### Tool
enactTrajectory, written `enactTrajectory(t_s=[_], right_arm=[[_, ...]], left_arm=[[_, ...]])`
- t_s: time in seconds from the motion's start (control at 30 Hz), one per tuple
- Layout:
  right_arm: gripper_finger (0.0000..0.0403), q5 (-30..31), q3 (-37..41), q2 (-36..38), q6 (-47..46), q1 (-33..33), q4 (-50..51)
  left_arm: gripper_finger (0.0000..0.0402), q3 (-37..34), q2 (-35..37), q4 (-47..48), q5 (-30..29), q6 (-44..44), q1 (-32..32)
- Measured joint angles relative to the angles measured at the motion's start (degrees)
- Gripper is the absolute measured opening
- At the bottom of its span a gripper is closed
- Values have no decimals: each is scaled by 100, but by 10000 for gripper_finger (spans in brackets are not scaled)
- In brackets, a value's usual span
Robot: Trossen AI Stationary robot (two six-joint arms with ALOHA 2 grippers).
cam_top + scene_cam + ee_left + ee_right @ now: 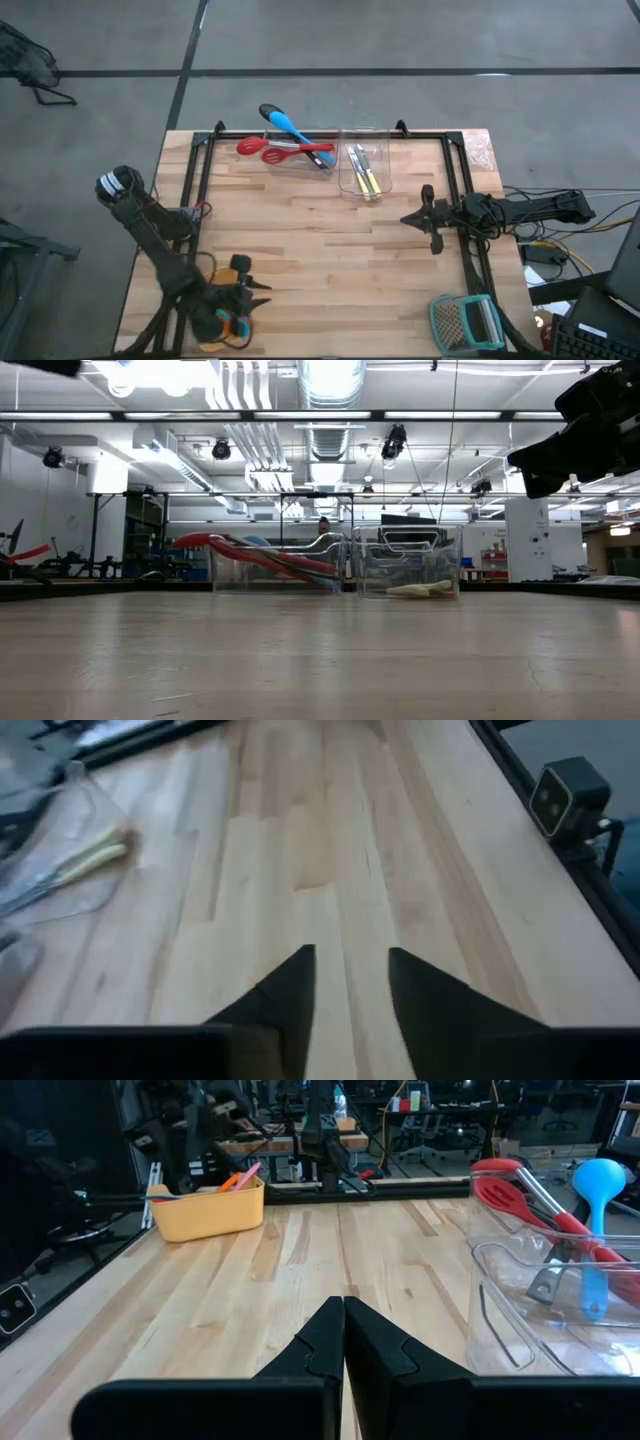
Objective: Pick & Place Kitchen Items
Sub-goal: Return to Home Position
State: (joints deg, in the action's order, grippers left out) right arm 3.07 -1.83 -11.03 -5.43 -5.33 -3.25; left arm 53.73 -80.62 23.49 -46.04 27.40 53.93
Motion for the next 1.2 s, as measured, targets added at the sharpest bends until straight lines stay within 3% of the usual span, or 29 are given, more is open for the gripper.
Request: enactTrajectory(t_s=[0.23,0.43,0.57,0.87,1.2], right_arm=[[8,0,0,-7,-9,-1,0],[9,0,0,-4,0,-1,2],[8,-2,0,2,-7,-1,0],[8,0,0,0,2,-1,2],[8,0,0,0,-2,0,0]], left_arm=[[15,-773,-2,-2102,1714,-1469,-1197],[12,-1634,177,-3706,2799,-2456,-2323],[5,-2254,519,-4124,2837,-2544,-2942],[10,-3730,2048,-5054,3213,-2710,-3965],[18,-5078,4014,-5492,3182,-2782,-4084]])
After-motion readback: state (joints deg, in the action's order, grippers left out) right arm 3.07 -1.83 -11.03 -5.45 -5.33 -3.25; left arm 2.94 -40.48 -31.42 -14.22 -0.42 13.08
